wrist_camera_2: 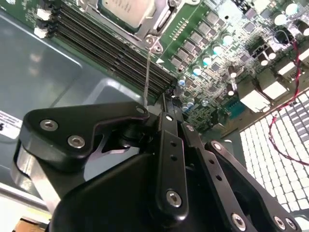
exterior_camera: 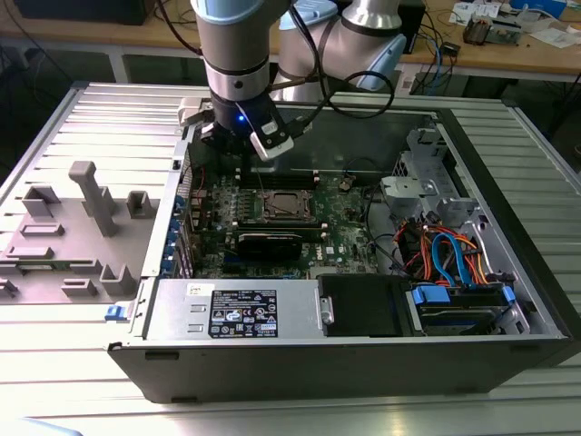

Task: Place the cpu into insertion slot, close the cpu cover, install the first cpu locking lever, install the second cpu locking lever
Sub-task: 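Install the first cpu locking lever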

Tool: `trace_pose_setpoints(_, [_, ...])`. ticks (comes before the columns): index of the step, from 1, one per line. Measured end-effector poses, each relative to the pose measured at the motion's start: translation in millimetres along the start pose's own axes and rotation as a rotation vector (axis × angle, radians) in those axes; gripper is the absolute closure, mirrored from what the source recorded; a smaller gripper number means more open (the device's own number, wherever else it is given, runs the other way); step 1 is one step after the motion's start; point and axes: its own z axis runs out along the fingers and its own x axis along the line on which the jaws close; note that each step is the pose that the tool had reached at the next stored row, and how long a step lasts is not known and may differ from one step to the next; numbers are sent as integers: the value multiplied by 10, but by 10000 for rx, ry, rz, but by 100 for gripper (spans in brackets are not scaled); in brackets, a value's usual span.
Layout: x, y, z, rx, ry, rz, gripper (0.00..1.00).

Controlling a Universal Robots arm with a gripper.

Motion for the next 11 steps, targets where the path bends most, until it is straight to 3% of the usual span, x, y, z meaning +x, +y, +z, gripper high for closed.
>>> trace_pose_setpoints(8, [-235,-18,9,-3,31,9,89])
trace_pose_setpoints(11, [-383,-29,14,-3,62,15,89])
